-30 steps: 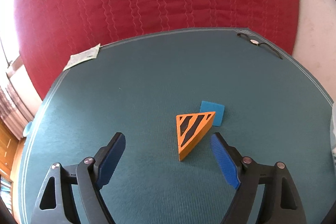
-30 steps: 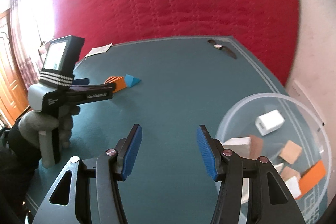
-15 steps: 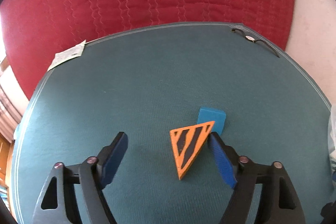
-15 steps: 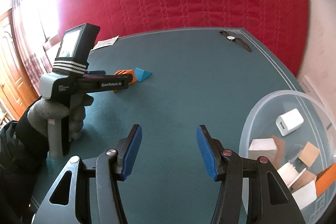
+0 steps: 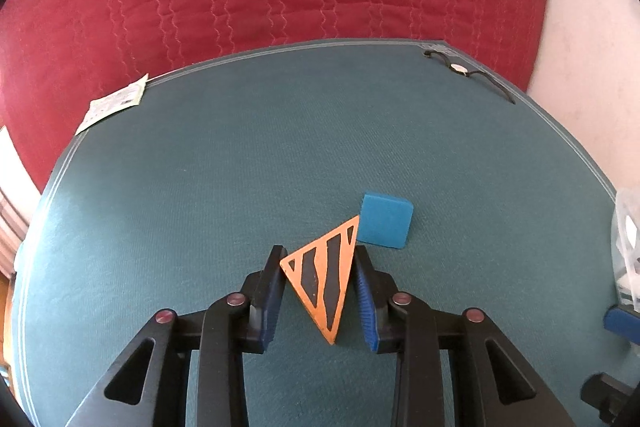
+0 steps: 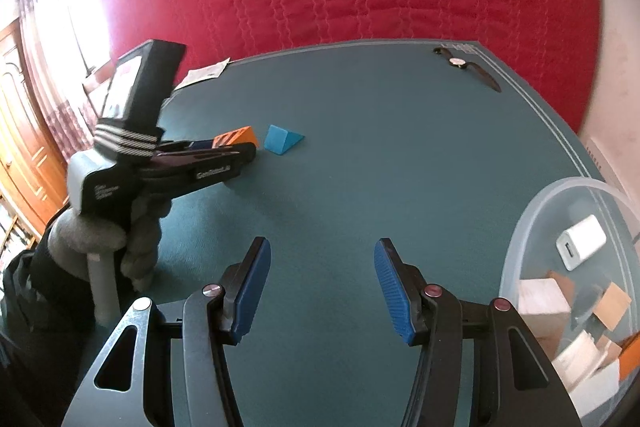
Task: Organize rigid objects
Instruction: 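Grasp the blue wedge with the right gripper while the left holds the orange triangle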
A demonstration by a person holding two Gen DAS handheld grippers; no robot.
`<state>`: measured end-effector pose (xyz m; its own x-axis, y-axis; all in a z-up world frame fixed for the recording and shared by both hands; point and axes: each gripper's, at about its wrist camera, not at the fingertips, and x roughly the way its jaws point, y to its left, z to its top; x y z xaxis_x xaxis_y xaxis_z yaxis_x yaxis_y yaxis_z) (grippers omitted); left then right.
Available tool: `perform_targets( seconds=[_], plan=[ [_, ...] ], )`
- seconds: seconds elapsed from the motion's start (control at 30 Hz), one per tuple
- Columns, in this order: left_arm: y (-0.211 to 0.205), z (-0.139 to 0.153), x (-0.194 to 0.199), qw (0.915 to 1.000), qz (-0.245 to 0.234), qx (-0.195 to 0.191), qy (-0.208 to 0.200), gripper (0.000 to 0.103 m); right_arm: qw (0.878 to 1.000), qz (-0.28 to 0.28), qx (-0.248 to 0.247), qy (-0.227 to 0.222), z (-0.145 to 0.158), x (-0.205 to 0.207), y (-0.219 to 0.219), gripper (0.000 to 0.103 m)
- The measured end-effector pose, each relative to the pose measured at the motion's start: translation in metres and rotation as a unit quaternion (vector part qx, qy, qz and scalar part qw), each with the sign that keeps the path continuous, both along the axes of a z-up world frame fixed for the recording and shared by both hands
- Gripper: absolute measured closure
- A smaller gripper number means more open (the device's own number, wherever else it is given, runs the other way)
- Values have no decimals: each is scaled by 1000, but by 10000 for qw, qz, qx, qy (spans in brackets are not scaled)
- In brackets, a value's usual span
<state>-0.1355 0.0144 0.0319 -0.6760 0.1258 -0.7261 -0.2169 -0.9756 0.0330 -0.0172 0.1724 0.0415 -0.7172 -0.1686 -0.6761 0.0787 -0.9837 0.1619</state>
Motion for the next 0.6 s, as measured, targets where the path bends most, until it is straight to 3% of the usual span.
perform_targets(
  seconds=[0.3,0.6],
  plan=[
    [-21,18,21,9991,208,91,350,71,9994,-96,-201,-276,-1,-33,-6,47],
    [-40,18,24,9982,371,372,306,71,9994,-105,-82,-325,-1,-70,-32,47]
  ],
)
